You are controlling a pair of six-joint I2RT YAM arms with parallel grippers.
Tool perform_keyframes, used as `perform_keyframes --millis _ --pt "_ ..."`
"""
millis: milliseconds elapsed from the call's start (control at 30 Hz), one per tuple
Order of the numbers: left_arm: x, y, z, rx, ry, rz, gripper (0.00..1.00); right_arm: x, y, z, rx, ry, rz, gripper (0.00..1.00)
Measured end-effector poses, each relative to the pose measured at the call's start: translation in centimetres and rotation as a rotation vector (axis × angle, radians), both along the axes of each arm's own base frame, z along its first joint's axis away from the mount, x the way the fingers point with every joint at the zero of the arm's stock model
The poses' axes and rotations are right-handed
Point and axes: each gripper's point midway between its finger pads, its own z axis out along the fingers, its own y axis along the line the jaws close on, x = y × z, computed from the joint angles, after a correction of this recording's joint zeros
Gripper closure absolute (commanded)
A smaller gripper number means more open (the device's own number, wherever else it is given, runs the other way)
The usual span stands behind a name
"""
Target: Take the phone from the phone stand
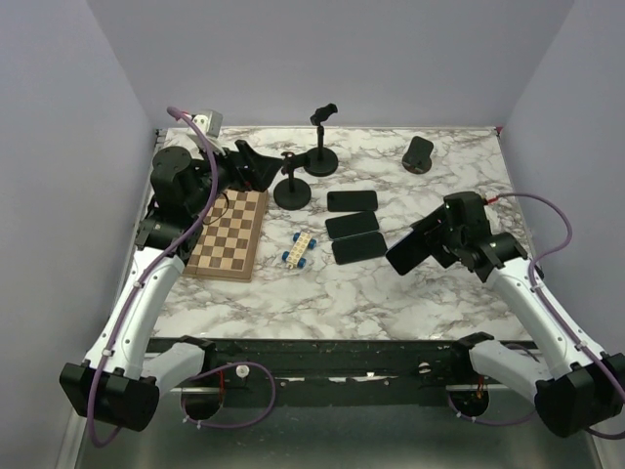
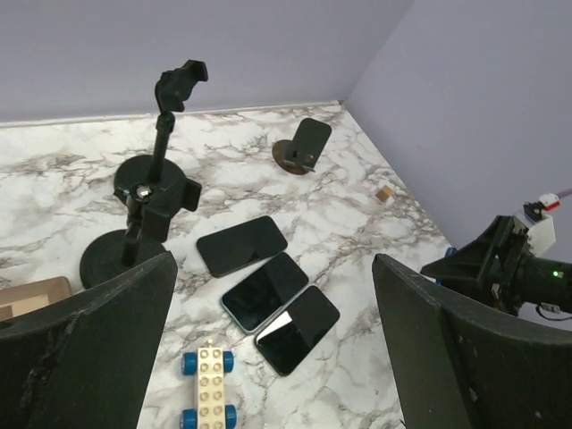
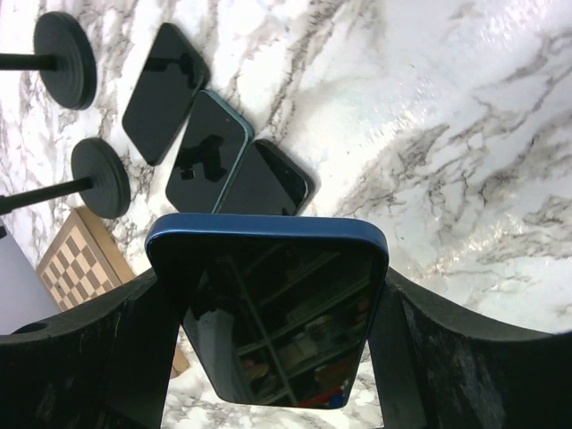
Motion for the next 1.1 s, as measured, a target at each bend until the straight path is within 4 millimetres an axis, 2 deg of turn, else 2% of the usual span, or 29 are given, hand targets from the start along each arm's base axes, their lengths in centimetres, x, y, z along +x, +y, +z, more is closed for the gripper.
perform_keyframes --millis 167,433,733,933,1100 --pt "0.3 0.7 -0.5 0.025 0.006 0.041 0.01 -0.9 0.2 -2.5 0.064 0.071 -0.073 0.99" --pt "1.2 1.7 -1.1 0.020 0.033 0.070 0.02 -2.1 2.2 -6.8 0.216 0.254 -0.169 0.99" --pt "1.5 2.6 -0.4 -0.031 0.038 0.076 0.01 -3.6 4.1 -11.1 0.355 0.408 -0.244 0.99" --pt "1.4 2.5 0.1 -0.067 0.035 0.056 0.01 -3.2 5.0 -12.2 0.387 0.442 -0.266 0.99" --pt "1.2 2.2 0.0 -0.092 0.049 0.037 0.02 -2.8 5.6 -12.0 0.415 0.427 -0.278 0.98"
